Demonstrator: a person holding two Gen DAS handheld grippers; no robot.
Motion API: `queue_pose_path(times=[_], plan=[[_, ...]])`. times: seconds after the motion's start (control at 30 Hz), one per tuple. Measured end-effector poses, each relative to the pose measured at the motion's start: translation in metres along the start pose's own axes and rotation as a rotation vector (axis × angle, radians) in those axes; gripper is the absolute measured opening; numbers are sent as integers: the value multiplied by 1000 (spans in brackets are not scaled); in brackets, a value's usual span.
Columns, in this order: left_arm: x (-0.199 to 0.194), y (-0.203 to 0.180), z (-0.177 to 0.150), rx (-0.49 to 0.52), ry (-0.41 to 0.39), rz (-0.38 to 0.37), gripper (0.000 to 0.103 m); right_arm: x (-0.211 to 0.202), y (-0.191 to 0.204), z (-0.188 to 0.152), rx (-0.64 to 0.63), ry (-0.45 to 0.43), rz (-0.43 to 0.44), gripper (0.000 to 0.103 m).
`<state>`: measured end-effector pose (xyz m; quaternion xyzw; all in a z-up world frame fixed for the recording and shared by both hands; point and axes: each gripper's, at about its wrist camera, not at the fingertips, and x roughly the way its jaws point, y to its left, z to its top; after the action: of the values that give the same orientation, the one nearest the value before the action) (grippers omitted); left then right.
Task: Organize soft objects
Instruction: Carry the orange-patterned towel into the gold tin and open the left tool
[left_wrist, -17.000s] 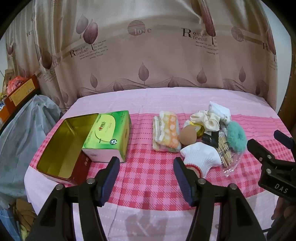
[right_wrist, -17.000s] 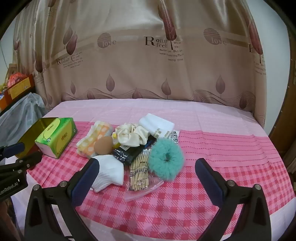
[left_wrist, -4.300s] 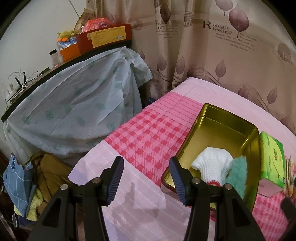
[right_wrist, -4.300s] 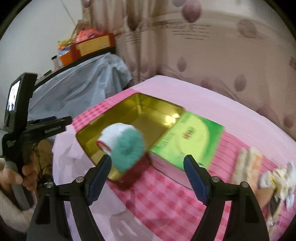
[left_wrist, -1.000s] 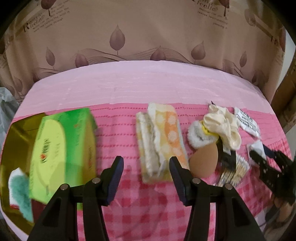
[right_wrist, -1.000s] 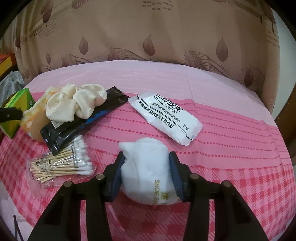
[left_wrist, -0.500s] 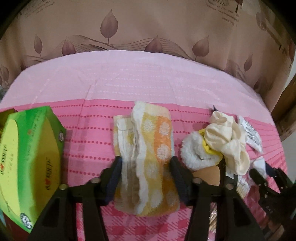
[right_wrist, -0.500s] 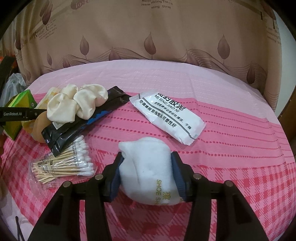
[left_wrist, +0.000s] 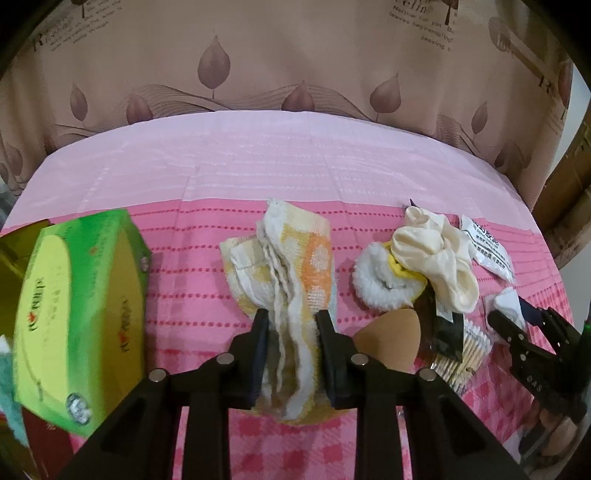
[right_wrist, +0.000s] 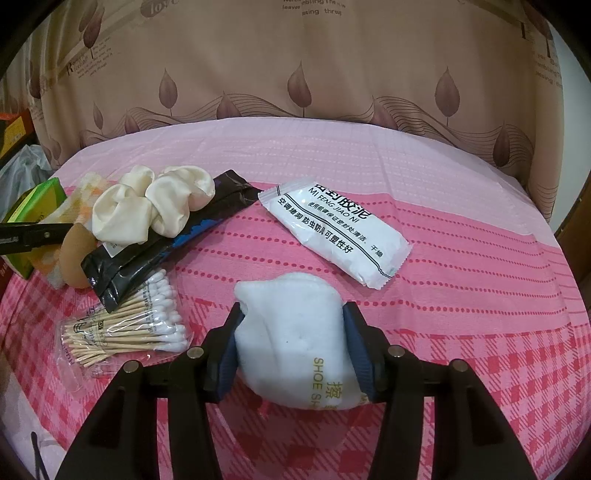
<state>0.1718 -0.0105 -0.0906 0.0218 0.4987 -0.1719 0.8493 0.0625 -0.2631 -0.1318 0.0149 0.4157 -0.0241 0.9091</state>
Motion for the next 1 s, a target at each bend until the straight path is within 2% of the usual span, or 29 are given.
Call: queue_pose_path(times=[0.33,0.57,0.8,1.0], plan=[[-45,9,-5,11,-57,44,25,1,1,0,-4,2,-6,50],[-76,30,-5,5,-91,88,25,1,1,0,-4,2,-7,50],[-100,76,-4,-25,-111,187,25,1,1,0,-4,2,-7,50],[-117,135,-3,-93,-116,281,26,1,1,0,-6,2,-10,50]])
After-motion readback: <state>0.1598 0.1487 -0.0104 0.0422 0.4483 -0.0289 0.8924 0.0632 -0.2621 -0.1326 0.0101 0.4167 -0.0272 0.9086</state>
